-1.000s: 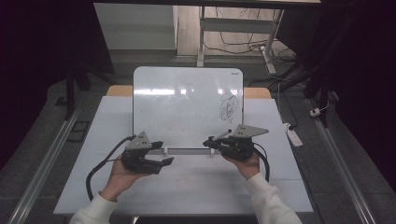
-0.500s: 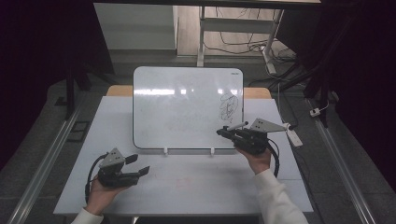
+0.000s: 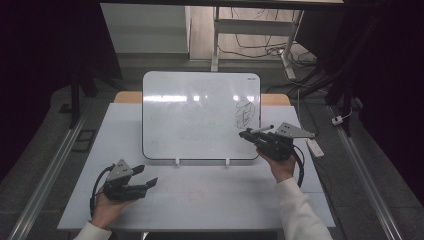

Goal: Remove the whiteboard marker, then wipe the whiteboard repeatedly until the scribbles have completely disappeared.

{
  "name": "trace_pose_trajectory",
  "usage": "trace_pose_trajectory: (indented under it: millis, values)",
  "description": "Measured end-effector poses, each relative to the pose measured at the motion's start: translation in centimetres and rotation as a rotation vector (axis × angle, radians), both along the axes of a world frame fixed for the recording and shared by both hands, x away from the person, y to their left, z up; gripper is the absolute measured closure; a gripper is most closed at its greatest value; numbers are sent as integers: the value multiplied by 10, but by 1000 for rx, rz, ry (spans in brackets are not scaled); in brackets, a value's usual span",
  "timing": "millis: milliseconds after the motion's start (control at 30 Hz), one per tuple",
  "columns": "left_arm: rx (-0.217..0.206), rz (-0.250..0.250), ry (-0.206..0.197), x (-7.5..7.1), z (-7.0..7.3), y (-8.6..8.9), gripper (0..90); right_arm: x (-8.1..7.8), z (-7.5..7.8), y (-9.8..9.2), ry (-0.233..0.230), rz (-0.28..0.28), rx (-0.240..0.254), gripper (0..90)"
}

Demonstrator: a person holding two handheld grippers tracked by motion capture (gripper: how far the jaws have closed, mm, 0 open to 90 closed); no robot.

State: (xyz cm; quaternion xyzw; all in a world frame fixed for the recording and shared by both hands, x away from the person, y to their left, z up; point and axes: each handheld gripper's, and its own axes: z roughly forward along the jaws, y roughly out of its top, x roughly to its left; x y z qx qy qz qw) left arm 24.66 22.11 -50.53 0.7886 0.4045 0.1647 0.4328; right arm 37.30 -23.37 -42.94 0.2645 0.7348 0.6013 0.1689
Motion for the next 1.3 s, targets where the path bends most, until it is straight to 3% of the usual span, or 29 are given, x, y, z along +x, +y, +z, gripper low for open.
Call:
trace_pose_trajectory:
  millis: [233,333,633,900,1200,1300]
  values:
    - [3,3,2,1,0,-1,309,7,9,-4,-32,-39,19,778]
    - [0,6,0,0,0,-1,306,17,18,-5,-66,-75,16,778]
    - [17,-6,3,1,-1,-2,305,48,25,-5,-53,-138,-15,778]
    - [23,-15,4,1,-2,-4,305,64,27,-8,-42,-192,-34,778]
    - [24,-18,4,2,-2,-4,305,81,32,-4,-41,-195,-28,778]
    - [26,-20,6,2,-3,-5,305,86,30,4,-43,-183,-60,778]
